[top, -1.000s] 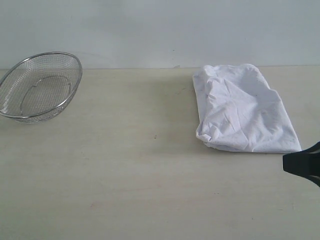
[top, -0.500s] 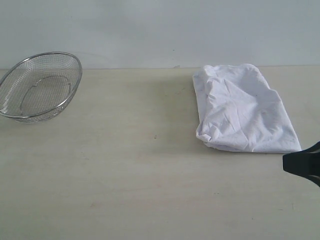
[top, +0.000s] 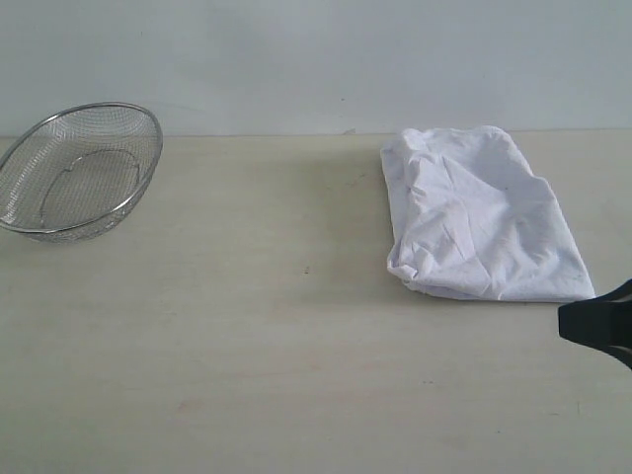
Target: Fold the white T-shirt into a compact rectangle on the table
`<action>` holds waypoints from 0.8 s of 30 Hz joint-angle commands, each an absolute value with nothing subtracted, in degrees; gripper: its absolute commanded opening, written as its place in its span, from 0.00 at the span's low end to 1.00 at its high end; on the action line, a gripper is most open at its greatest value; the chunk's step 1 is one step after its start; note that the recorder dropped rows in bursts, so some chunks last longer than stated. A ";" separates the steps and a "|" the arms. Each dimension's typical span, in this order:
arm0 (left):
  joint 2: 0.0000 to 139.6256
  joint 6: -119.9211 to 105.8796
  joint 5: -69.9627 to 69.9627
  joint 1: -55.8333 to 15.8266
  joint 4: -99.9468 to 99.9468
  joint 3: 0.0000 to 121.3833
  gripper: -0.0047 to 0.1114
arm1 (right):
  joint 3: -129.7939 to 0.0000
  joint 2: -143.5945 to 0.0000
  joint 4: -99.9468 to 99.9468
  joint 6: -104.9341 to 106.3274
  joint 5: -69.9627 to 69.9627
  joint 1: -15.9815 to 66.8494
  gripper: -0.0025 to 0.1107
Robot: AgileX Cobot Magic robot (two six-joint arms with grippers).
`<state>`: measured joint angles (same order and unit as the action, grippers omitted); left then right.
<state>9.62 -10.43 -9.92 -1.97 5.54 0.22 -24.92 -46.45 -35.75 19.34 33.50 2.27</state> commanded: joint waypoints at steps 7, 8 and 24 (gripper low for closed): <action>10.02 1.51 -12.35 -1.73 3.57 0.00 0.08 | -24.65 -45.94 -35.60 19.54 33.23 2.42 0.03; 10.02 1.51 -12.27 -1.73 3.57 0.00 0.08 | -24.65 -45.94 -35.60 19.54 33.23 2.42 0.03; 10.02 1.51 -12.07 -1.73 3.57 0.00 0.08 | -24.65 -45.94 -35.44 19.67 32.92 2.42 0.03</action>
